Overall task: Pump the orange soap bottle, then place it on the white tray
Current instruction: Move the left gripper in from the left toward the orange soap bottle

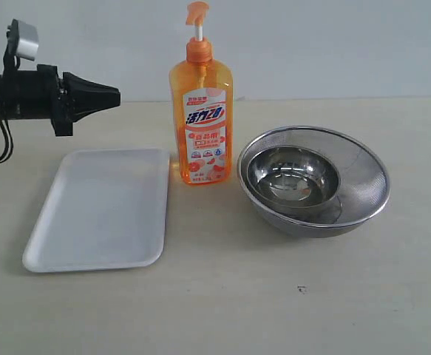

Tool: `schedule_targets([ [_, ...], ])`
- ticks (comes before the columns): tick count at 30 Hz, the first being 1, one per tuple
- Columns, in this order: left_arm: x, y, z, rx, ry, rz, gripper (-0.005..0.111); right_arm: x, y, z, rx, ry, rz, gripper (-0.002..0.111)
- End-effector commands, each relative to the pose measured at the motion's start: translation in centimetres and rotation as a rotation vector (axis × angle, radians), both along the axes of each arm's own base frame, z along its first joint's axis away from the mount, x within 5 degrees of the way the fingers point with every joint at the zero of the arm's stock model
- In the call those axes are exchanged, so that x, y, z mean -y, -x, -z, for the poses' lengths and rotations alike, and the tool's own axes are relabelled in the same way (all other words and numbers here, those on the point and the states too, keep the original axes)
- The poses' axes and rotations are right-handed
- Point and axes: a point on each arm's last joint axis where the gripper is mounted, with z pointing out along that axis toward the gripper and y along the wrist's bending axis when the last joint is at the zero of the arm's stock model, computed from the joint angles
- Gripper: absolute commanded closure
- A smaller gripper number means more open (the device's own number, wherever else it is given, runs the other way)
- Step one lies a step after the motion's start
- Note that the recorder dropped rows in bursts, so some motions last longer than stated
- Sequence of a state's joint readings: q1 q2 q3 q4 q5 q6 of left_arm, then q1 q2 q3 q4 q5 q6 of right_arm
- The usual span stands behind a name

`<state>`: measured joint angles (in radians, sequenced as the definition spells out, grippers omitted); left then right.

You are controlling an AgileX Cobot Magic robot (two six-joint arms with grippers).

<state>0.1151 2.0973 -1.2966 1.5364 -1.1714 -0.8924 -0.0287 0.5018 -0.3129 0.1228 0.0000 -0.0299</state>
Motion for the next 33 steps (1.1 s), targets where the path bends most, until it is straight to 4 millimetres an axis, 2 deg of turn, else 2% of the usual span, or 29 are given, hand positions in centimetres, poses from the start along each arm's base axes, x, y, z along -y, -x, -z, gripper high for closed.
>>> schedule_targets([
  [1,0.1,0.1,0.0,-0.018,0.024,0.044,0.102,0.1,-1.9,-0.9,-0.048,0.036,-0.005,0.108],
  [9,0.1,0.2,0.0,-0.026,0.028,0.043,0.101,0.1,-4.4,0.0,-0.155,0.033,-0.006,0.108],
  [12,0.1,0.2,0.0,-0.060,0.043,0.034,0.089,0.2,-4.8,0.4,-0.180,0.032,-0.006,0.108],
  [13,0.1,0.2,0.0,-0.074,0.049,0.031,0.081,0.2,-4.8,0.4,-0.180,0.032,-0.006,0.108],
  [14,0.1,0.1,-0.1,-0.079,0.053,0.028,0.064,0.2,-4.8,0.4,-0.180,0.032,-0.006,0.108],
  [15,0.1,0.1,-0.1,-0.078,0.059,0.024,0.052,0.2,-4.8,0.3,-0.167,0.033,-0.005,0.108],
  [16,0.1,0.0,-0.2,-0.075,0.076,0.010,0.029,0.2,-4.8,0.2,-0.158,0.033,-0.004,0.108],
  [17,0.0,-0.1,-0.3,-0.073,0.088,0.000,0.016,0.2,-4.8,0.2,-0.156,0.033,-0.003,0.108],
  [18,0.0,-0.2,-0.4,-0.077,0.102,-0.010,-0.003,0.2,-4.8,0.2,-0.156,0.033,-0.003,0.108],
  [28,0.0,-0.2,-0.4,-0.059,0.093,-0.005,-0.003,0.2,-4.8,0.1,-0.151,0.068,-0.009,0.108],
  [33,0.7,0.1,-0.1,0.097,-0.013,0.076,-0.003,0.1,-5.2,-1.8,-0.131,0.143,-0.028,0.108],
])
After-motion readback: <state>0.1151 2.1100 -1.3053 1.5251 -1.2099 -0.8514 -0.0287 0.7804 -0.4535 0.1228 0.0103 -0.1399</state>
